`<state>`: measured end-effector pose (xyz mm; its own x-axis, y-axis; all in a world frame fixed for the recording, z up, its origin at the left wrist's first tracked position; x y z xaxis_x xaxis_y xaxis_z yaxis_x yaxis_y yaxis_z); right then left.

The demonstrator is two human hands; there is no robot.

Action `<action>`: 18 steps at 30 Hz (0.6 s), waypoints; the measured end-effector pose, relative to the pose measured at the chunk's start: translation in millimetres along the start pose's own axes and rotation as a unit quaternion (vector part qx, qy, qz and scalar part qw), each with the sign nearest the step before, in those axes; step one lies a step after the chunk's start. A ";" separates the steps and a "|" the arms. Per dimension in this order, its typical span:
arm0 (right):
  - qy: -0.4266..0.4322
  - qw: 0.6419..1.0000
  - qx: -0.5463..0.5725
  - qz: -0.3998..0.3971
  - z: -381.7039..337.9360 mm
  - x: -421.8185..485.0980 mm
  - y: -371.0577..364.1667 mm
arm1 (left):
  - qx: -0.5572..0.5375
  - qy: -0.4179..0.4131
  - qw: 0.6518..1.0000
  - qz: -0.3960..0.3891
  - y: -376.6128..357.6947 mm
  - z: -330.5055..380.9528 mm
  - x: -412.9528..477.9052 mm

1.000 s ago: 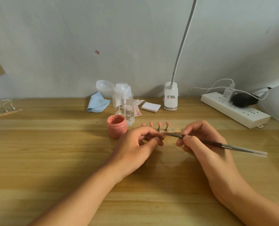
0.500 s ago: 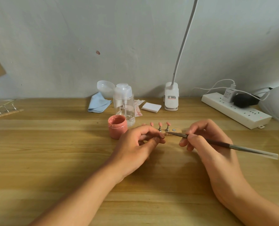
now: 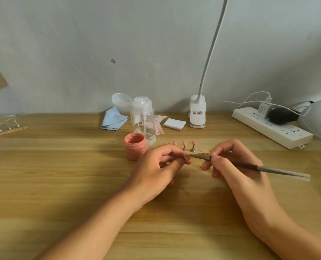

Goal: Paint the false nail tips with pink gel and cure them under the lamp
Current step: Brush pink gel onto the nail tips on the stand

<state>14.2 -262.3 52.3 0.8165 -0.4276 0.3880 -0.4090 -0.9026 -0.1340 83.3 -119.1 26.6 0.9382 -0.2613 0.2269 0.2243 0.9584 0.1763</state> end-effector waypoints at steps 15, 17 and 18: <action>-0.002 1.000 -0.007 -0.004 2.2 0.3 0.3 | -0.008 -0.003 1.000 -0.002 -1.2 -0.9 1.7; 0.001 1.000 -0.015 -0.002 2.3 0.6 1.1 | -0.007 0.000 1.000 -0.003 -1.0 -1.9 1.6; 0.004 1.000 -0.018 0.001 2.4 0.8 2.2 | -0.006 0.002 1.000 -0.002 -0.7 -2.4 1.6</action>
<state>14.9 -264.7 50.1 0.8124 -0.4285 0.3955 -0.4251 -0.8995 -0.1014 85.2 -120.0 24.5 0.9379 -0.2655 0.2232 0.2317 0.9585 0.1663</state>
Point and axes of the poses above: each hand's wrist, its own x-axis towards the middle knuckle, its own y-axis out of the back of the hand, z = x × y, the point moved 9 cm from there along x, towards the middle knuckle, and after that the axes turned 11 degrees about z, right-handed, at the moved point
